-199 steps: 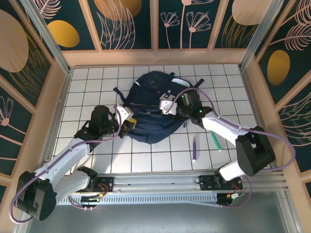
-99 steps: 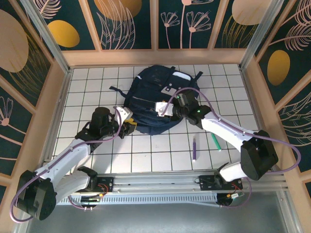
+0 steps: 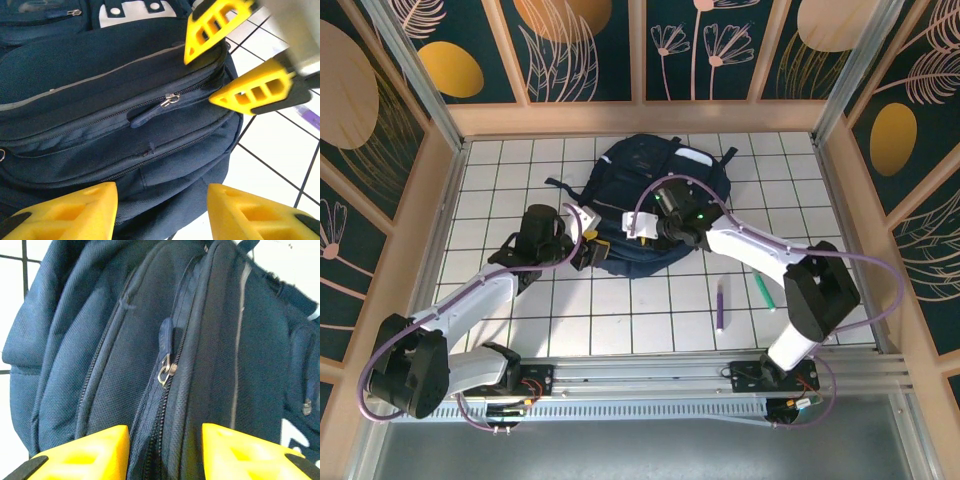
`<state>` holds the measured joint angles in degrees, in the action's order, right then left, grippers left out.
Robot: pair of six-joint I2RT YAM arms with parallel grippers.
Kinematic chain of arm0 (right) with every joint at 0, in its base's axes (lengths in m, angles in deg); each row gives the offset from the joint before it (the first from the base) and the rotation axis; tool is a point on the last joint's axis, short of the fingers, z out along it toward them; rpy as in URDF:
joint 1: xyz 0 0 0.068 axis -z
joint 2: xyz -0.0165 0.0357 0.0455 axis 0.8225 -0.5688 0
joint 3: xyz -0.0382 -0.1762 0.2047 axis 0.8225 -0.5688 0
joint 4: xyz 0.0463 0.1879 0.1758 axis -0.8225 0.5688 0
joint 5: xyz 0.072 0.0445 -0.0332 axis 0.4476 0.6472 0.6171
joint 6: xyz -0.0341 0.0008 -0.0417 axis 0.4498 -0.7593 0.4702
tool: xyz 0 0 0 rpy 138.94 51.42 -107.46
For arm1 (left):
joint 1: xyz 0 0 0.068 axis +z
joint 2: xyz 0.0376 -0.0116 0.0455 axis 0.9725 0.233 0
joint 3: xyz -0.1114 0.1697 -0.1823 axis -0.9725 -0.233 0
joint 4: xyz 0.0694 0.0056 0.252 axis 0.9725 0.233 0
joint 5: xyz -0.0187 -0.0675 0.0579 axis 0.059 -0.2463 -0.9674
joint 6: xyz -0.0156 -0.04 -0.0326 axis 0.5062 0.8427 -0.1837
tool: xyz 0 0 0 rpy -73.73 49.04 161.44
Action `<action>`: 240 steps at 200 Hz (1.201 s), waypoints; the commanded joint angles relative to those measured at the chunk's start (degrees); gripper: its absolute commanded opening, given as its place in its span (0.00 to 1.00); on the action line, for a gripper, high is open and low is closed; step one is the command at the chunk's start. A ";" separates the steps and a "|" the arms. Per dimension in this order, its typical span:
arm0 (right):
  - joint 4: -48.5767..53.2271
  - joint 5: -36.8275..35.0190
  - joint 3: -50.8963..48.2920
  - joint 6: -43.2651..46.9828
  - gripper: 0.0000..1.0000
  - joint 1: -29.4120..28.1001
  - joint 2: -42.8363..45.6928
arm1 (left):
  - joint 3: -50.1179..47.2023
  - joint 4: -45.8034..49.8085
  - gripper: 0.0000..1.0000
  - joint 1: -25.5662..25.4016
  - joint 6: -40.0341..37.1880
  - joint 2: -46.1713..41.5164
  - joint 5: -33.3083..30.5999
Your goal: Pack the student bag
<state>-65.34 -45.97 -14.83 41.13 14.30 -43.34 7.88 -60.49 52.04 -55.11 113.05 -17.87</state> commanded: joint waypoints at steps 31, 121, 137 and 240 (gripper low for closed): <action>-2.64 -4.40 2.70 -1.88 0.21 -0.21 0.59 | 0.12 0.21 0.51 0.47 -6.30 0.47 4.36; -2.61 -2.07 2.93 -1.04 0.22 0.01 1.68 | 1.42 -0.23 0.50 0.48 -9.79 3.06 5.80; -3.00 2.30 3.22 -3.22 0.36 1.01 2.34 | 1.19 -0.54 0.50 0.46 -10.19 2.93 5.92; -9.73 -8.02 -2.04 2.17 0.24 0.22 2.73 | 0.91 -2.58 0.50 0.41 -10.14 4.48 7.85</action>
<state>-70.10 -48.55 -15.38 40.65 14.82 -42.24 8.04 -60.69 52.17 -64.59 116.24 -12.60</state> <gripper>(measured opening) 0.244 0.497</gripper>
